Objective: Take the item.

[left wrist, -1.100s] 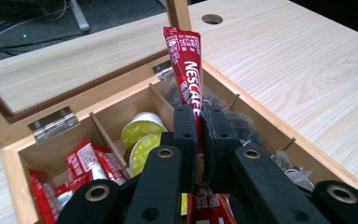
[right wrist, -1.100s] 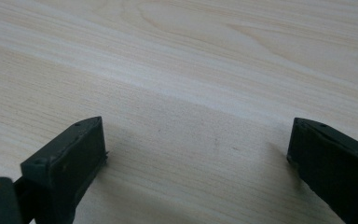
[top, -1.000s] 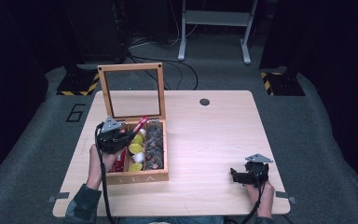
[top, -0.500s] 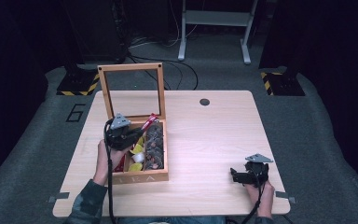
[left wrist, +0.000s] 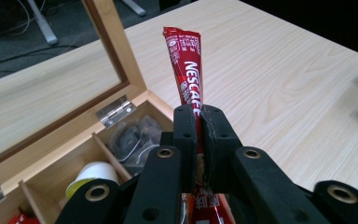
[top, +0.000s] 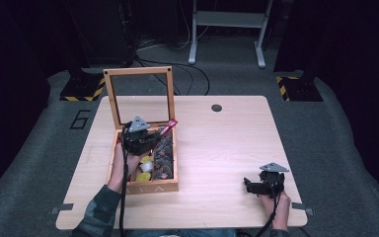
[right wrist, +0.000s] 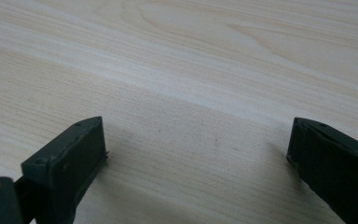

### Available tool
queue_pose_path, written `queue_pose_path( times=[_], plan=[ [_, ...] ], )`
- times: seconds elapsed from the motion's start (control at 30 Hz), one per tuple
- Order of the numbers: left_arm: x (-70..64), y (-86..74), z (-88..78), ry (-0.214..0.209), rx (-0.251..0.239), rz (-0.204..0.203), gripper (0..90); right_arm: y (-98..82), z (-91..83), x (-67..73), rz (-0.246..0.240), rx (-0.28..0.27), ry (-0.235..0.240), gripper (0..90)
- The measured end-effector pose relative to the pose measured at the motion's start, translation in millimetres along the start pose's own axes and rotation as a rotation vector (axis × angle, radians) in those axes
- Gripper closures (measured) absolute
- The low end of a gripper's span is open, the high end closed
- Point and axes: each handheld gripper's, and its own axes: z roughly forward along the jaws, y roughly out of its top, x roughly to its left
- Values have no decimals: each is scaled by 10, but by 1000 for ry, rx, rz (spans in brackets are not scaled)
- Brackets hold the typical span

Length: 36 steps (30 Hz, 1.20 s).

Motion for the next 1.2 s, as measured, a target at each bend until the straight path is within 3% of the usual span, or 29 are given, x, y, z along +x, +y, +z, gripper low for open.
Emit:
queue_pose_path(
  times=[0.67, 1.2],
  plan=[
    [-226, 181, 297, -52, -1, 26, 848, 0, 0, 0, 0, 0, 0, 41],
    [-423, 241, 621, -86, 41, 46, 848, 0, -2, 2, -1, 2, 0, 45]
  ],
)
